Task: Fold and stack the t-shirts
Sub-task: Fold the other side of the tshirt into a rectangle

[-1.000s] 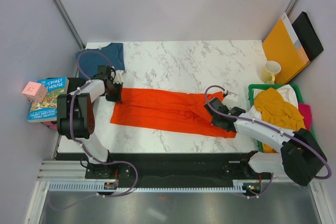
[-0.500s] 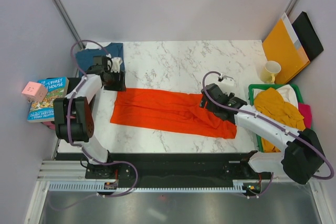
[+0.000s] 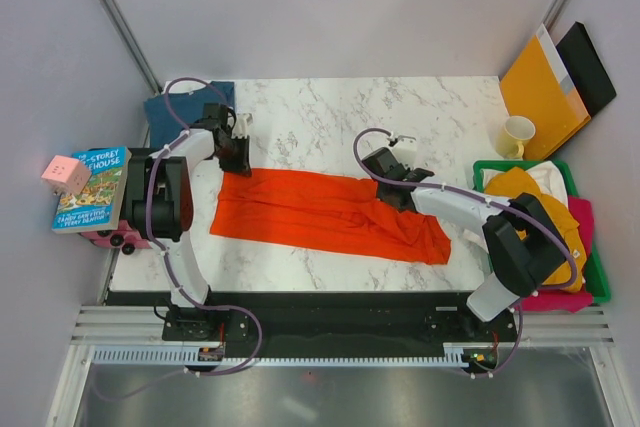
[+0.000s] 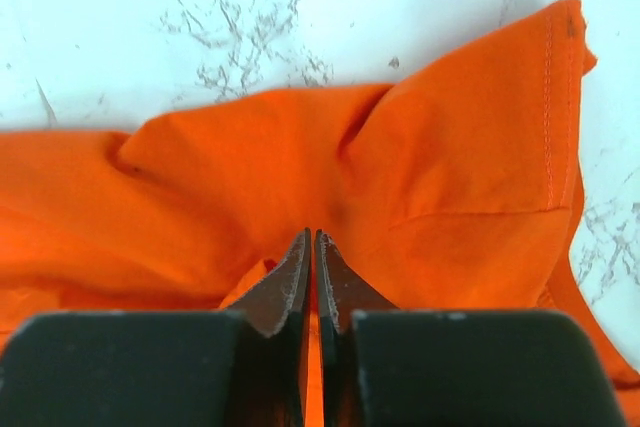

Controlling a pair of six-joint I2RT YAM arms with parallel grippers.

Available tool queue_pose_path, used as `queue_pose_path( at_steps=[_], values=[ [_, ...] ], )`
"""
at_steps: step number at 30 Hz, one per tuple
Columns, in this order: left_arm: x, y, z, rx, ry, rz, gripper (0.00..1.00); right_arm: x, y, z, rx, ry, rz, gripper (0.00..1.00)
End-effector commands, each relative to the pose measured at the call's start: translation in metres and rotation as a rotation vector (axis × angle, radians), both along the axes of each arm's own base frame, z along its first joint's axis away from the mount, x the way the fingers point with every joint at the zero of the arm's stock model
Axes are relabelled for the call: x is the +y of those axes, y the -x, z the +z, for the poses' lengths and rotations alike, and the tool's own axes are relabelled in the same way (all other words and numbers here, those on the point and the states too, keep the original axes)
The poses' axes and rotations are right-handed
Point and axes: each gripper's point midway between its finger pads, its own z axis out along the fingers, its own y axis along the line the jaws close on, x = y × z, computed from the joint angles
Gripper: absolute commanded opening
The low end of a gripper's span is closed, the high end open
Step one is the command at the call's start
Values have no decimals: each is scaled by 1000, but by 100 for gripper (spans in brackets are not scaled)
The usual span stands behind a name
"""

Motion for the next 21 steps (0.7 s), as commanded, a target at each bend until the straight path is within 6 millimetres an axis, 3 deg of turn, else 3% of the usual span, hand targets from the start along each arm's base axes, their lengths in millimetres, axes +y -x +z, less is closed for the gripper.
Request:
queue_pose_path(
  at_steps=[1, 8, 15, 21],
  values=[
    [-5, -1, 9, -18, 18, -18, 16, 12, -22, 15, -67, -43, 6, 9],
    [-3, 12, -8, 34, 8, -26, 16, 32, -6, 8, -14, -137, 101, 7],
    [-5, 17, -16, 56, 21, -29, 16, 36, 19, -3, 51, -164, 166, 8],
    [-5, 18, -19, 65, 20, -29, 15, 41, 37, 4, 43, -188, 215, 6]
  ],
)
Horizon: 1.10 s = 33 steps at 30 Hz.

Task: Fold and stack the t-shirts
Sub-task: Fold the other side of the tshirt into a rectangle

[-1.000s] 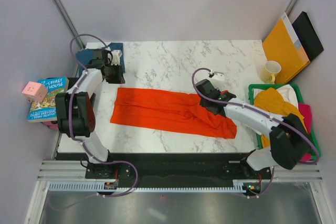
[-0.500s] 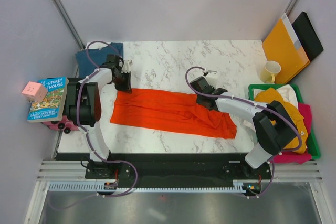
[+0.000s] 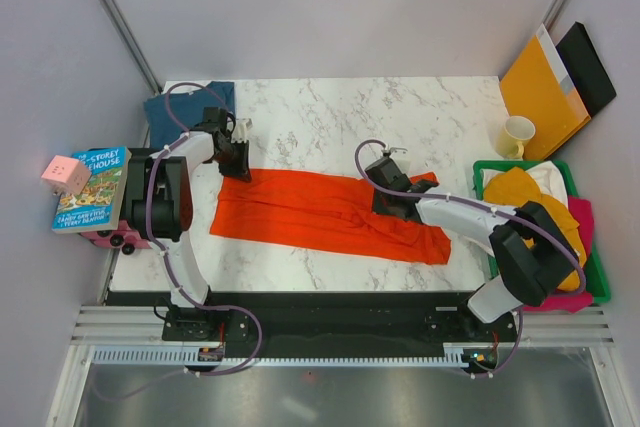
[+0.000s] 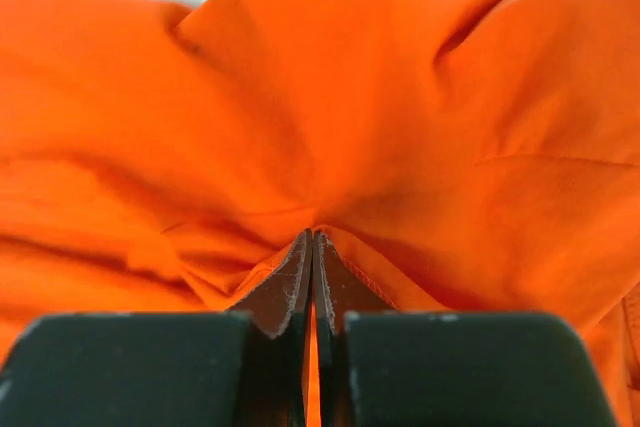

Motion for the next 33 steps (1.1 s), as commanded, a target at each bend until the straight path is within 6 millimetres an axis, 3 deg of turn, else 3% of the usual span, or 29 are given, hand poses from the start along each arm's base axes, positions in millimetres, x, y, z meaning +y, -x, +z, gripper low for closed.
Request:
queue_pose_path(
  at_steps=[1, 6, 14, 15, 18, 19, 20, 22, 23, 25, 26, 27, 31, 33],
  values=[
    [-2, 5, -8, 22, 11, -21, 15, 13, 11, 20, -40, -65, 58, 6],
    [-2, 7, -11, 33, 11, -21, 15, 28, 31, 27, -16, -129, 141, 8],
    [-2, 7, -11, 29, 9, -23, 15, 62, 84, -3, 224, -228, 398, 19],
    [-2, 7, -11, 29, 9, -23, 15, 59, 87, -4, 235, -204, 402, 20],
    [-2, 4, -3, 9, 6, -24, 16, 48, 70, 15, 121, -147, 358, 20],
    [-1, 4, -1, 1, 5, -28, 16, 46, 62, 36, 48, -157, 328, 21],
    [-1, 2, 2, -8, 4, -26, 16, 31, 47, 48, -35, -109, 249, 23],
    [-2, 0, 12, -32, 7, -27, 16, 23, 33, 83, -168, -139, 181, 35],
    [-2, -1, 16, -42, 9, -24, 18, 14, 24, 93, -218, -109, 129, 46],
    [-5, -3, 25, -60, 29, -22, 19, 14, 13, 110, -260, -96, 113, 60],
    [-7, -5, 27, -68, 36, -24, 22, 14, 10, 112, -264, -85, 111, 73],
    [-9, -5, 28, -68, 46, -23, 23, 13, 8, 109, -248, -64, 111, 75],
    [-9, -5, 27, -62, 48, -19, 24, 25, -2, 82, -146, -12, 139, 76],
    [-9, -3, 25, -58, 47, -22, 24, 29, 0, 68, -100, -10, 153, 70]
  ],
)
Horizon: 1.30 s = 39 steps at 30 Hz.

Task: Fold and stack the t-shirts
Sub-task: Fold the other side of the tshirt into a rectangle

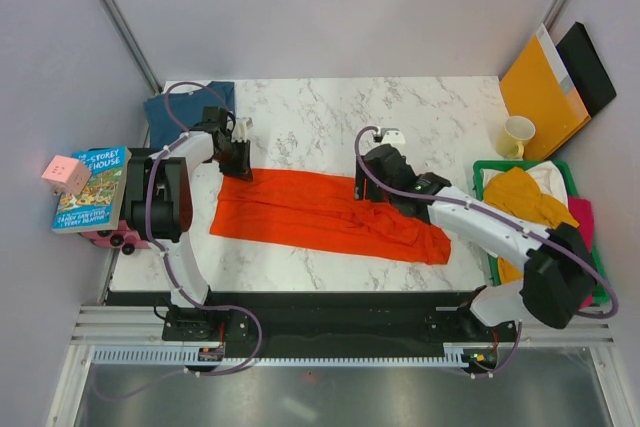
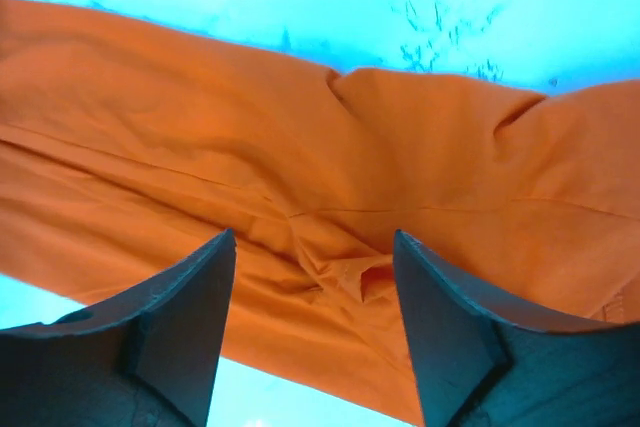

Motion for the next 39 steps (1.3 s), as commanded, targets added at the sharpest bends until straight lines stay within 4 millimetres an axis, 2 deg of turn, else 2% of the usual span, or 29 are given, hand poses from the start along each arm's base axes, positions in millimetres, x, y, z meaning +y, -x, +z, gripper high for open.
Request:
queue_pose_path(
  at_steps=[1, 4, 12, 14, 18, 21, 22, 26, 27, 31, 34, 39],
  values=[
    [-7, -2, 21, -50, 36, -17, 23, -1, 0, -39, 108, 87, 3, 66],
    [-5, 3, 17, -39, 28, -23, 23, -3, 4, -52, 135, 94, -3, 62],
    [-5, 9, 14, -30, 28, -28, 22, -20, 15, -73, 167, 150, -33, 61],
    [-5, 9, 13, -28, 26, -27, 22, -23, 18, -78, 182, 158, -37, 57],
    [-5, 9, 13, -28, 29, -27, 22, -28, 26, -91, 219, 174, -47, 34],
    [-5, 10, 13, -26, 30, -26, 21, -29, 28, -90, 213, 163, -53, 15],
    [-6, 10, 12, -23, 31, -28, 21, -28, 28, -88, 202, 157, -52, 0],
    [-5, 10, 12, -26, 25, -30, 20, -27, 27, -67, 138, 129, -54, 0],
    [-5, 11, 12, -25, 25, -30, 20, -23, 29, -56, 112, 107, -43, 0],
    [-5, 11, 13, -27, 29, -33, 19, -23, 38, -39, 102, 94, -27, 0],
    [-6, 10, 12, -24, 34, -32, 19, -26, 54, -39, 127, 96, -14, 0],
    [-7, 10, 10, -16, 41, -30, 19, -23, 84, -58, 211, 92, 46, 0]
  ],
)
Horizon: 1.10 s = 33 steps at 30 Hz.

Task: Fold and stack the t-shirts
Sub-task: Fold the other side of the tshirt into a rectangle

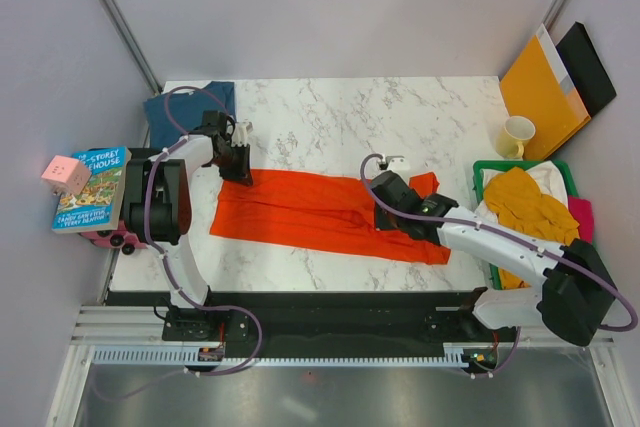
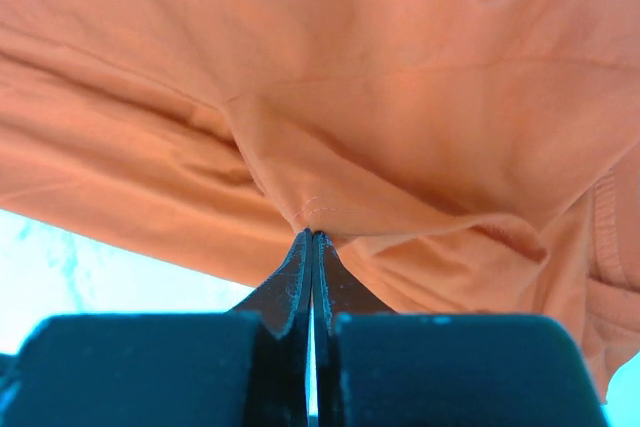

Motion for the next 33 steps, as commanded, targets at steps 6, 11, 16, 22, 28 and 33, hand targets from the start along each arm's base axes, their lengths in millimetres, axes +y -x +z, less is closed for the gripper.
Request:
queue_pose_path(
  at_steps=[6, 11, 16, 22, 28, 33],
  values=[
    [-4, -3, 13, -37, 22, -23, 20, 9, 63, -43, 203, 10, 140, 0],
    [-4, 0, 8, -25, 21, -24, 19, 14, 67, -51, 232, 17, 179, 25],
    [-3, -4, 15, -45, 16, -22, 23, 17, 30, -13, 55, 4, 92, 86],
    [-4, -12, 41, -129, 28, -4, 28, 21, -21, 71, -236, -76, -49, 98],
    [8, -30, 108, -407, 29, 68, 30, -49, -63, 162, -653, 102, -379, 98],
    [47, -60, 138, -613, 26, 218, 35, -60, -83, 179, -738, 402, -348, 98]
  ],
)
